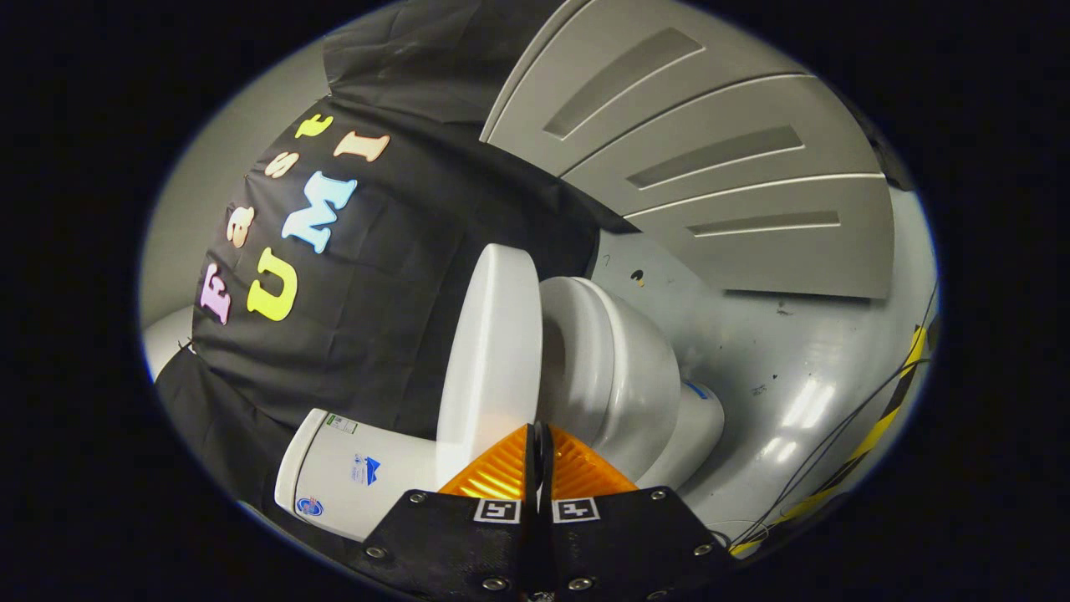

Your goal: Open the toilet lid.

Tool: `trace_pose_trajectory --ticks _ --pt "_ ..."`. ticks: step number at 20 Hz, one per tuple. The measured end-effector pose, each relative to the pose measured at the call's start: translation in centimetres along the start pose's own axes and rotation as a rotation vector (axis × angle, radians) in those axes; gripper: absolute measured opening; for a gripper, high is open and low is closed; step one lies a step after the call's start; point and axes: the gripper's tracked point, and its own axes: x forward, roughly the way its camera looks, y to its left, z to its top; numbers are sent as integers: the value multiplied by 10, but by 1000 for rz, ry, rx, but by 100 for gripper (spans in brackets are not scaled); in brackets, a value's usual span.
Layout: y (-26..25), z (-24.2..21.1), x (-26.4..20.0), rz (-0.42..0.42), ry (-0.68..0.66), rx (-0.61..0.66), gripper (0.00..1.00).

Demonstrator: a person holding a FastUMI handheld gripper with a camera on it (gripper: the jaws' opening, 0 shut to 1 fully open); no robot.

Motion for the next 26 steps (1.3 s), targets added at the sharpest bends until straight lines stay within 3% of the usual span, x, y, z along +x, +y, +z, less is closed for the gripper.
trace_pose_trajectory --ticks 26 --pt "97 13 -33 8 -12 -284 0"
